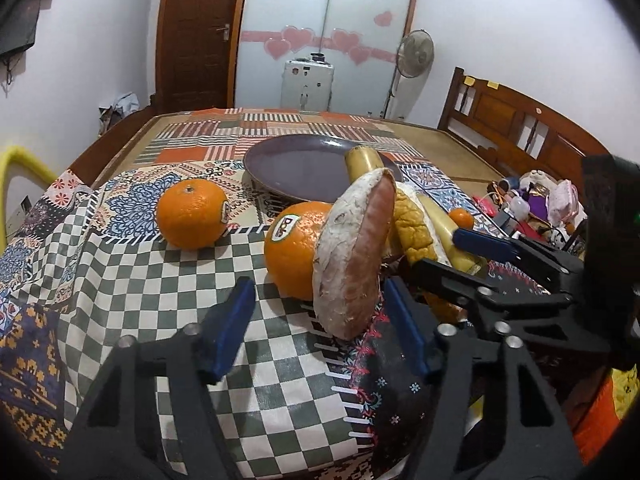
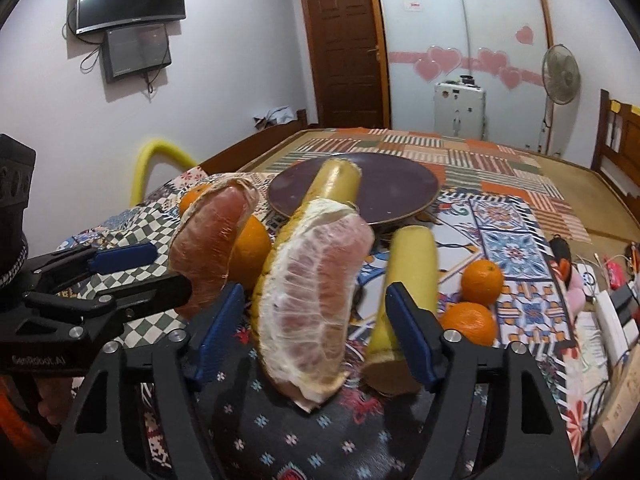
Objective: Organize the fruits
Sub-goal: 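Grasp the small pink pomelo segment with the left tool while the right tool grasps the large pomelo segment, then carry the pomelo segment toward the dark plate with the left tool while the right tool holds its segment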
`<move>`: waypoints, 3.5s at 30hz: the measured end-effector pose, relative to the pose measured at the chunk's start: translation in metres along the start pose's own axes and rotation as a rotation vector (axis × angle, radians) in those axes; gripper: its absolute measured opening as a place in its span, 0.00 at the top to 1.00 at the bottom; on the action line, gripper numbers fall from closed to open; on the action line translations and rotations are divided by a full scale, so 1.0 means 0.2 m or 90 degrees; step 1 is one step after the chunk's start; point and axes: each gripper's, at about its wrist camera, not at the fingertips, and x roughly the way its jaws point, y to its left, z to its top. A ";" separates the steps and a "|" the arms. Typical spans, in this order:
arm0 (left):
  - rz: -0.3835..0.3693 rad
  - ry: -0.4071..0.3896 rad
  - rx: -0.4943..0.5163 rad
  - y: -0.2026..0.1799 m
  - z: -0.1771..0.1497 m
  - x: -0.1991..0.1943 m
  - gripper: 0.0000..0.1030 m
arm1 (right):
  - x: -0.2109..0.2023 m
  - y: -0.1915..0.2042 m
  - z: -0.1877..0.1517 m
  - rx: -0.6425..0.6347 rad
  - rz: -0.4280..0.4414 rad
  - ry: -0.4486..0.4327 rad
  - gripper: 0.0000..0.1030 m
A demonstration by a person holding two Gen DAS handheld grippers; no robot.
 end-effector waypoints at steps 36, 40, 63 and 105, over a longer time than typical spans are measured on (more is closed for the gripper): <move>-0.008 0.035 0.019 -0.06 -0.06 -0.09 0.75 | -0.19 -0.10 0.01 0.011 -0.029 -0.038 0.53; -0.015 0.065 0.027 -0.05 -0.08 -0.11 0.75 | -0.22 -0.13 -0.01 0.016 -0.035 -0.042 0.53; -0.015 0.123 0.047 -0.16 -0.01 0.18 0.47 | -0.25 -0.21 -0.07 0.035 -0.036 -0.032 0.53; 0.086 -0.095 0.054 0.00 0.60 -0.06 0.64 | -0.19 -0.24 0.43 -0.035 -0.110 -0.151 0.53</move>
